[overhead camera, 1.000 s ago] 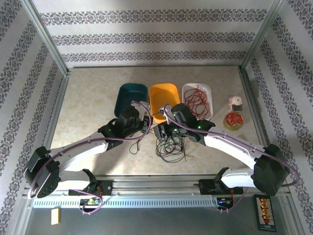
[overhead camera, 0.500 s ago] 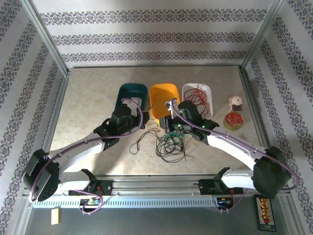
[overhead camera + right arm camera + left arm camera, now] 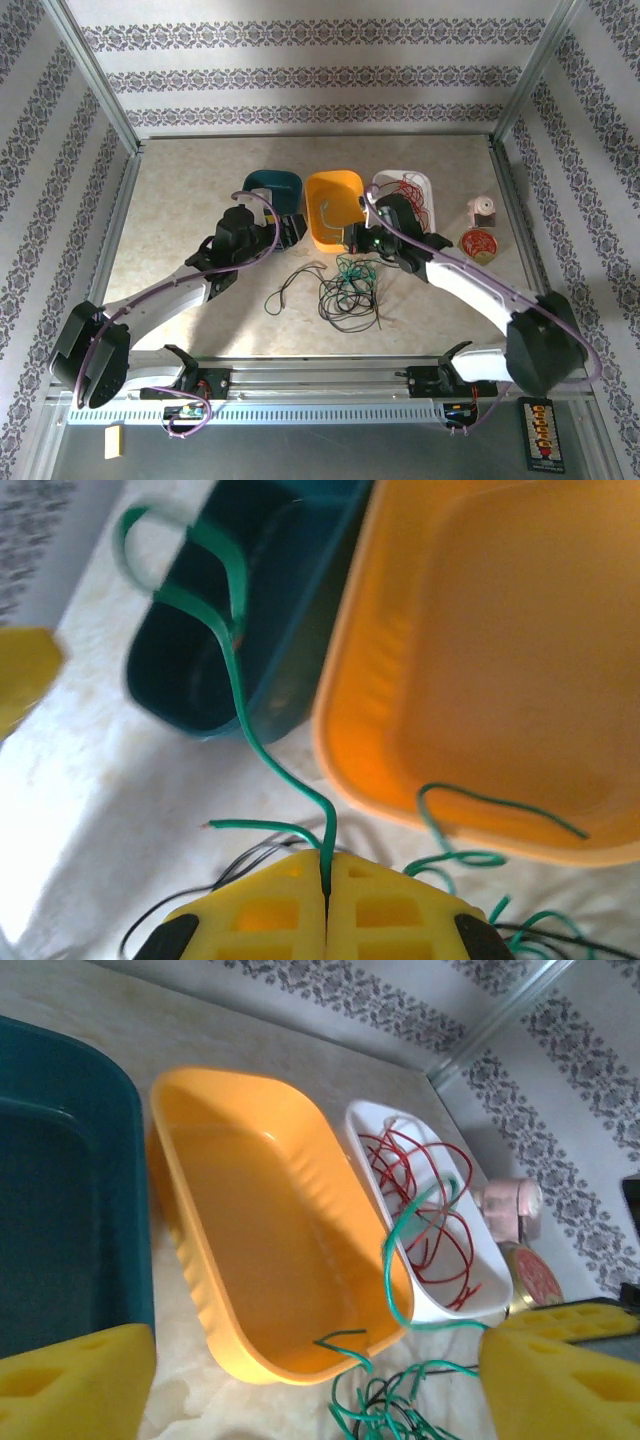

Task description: Untangle the cables

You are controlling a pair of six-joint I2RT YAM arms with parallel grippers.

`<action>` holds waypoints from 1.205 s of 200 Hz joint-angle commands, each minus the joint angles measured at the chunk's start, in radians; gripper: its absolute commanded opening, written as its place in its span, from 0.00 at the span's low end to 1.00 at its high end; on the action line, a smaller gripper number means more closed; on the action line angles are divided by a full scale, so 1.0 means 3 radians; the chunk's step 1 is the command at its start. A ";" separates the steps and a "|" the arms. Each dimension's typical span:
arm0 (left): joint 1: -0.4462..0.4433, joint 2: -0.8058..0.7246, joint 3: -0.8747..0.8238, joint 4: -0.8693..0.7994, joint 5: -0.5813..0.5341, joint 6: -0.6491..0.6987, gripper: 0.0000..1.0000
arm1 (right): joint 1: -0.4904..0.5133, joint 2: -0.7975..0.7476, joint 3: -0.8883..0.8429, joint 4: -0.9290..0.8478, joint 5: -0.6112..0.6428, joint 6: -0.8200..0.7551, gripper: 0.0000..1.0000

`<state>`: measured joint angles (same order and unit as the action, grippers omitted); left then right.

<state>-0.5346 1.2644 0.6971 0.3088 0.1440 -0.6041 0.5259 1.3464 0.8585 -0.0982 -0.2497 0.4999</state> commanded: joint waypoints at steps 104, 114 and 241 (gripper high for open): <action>-0.0311 0.0191 0.0148 -0.1024 -0.0356 0.0734 0.91 | -0.0257 0.1576 0.1416 -0.0206 0.0306 0.0087 0.40; -0.0343 0.0225 0.0156 -0.1014 -0.0280 0.0769 0.91 | -0.0240 0.1459 0.1382 -0.0200 0.0328 0.0027 0.46; -0.0917 0.1356 0.0800 -0.1130 0.0376 0.1594 0.88 | -0.0155 -0.0035 -0.0382 -0.0828 0.0340 -0.0045 0.48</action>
<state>-0.7868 1.6260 0.8848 0.0040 0.2474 -0.1894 0.4648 1.3724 0.8143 -0.2901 -0.1974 0.4679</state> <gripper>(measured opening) 0.880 0.474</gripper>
